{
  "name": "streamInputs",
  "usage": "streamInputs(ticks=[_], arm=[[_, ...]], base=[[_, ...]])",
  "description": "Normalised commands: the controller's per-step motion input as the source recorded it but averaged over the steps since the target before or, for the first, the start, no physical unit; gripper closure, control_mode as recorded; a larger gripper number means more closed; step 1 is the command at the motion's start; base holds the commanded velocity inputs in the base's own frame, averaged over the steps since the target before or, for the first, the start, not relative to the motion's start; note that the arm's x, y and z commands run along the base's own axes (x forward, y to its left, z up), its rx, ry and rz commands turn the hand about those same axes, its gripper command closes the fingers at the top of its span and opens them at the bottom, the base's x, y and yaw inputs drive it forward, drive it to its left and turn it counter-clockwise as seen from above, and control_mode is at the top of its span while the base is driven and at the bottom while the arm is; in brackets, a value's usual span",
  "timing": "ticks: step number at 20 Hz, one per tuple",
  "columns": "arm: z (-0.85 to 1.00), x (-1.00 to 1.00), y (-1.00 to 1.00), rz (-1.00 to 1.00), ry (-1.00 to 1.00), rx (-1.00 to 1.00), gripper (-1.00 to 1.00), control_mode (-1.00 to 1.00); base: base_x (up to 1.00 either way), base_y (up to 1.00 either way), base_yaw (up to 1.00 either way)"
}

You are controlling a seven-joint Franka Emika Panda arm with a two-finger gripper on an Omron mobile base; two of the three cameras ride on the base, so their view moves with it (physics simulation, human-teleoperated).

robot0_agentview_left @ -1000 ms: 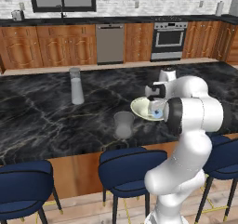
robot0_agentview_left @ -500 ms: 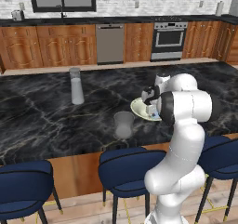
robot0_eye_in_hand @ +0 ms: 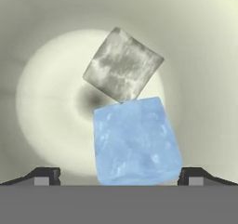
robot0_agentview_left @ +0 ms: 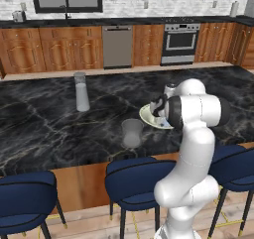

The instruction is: There are two ice cubes in the ice bowl. Place both ice cubes in the glass cup.

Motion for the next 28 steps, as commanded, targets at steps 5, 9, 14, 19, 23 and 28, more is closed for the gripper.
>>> streamInputs(ticks=[5,9,14,19,23,28], arm=[[-0.31,0.03,0.0,0.0,0.0,0.0,-1.0,-1.0],[-0.26,0.13,0.0,0.0,0.0,0.0,1.0,-1.0],[0.31,0.0,0.02,-0.13,-0.04,0.0,1.0,-1.0],[0.99,-0.16,0.21,-0.21,-0.09,0.0,1.0,-1.0],[1.0,-0.45,0.08,-0.18,-0.07,0.03,1.0,-1.0],[1.0,-0.26,0.14,-0.22,-0.06,0.04,1.0,-1.0]], base=[[0.0,0.0,0.0],[0.0,0.0,0.0],[0.0,0.0,0.0],[0.0,0.0,0.0],[0.0,0.0,0.0],[0.0,0.0,0.0]])
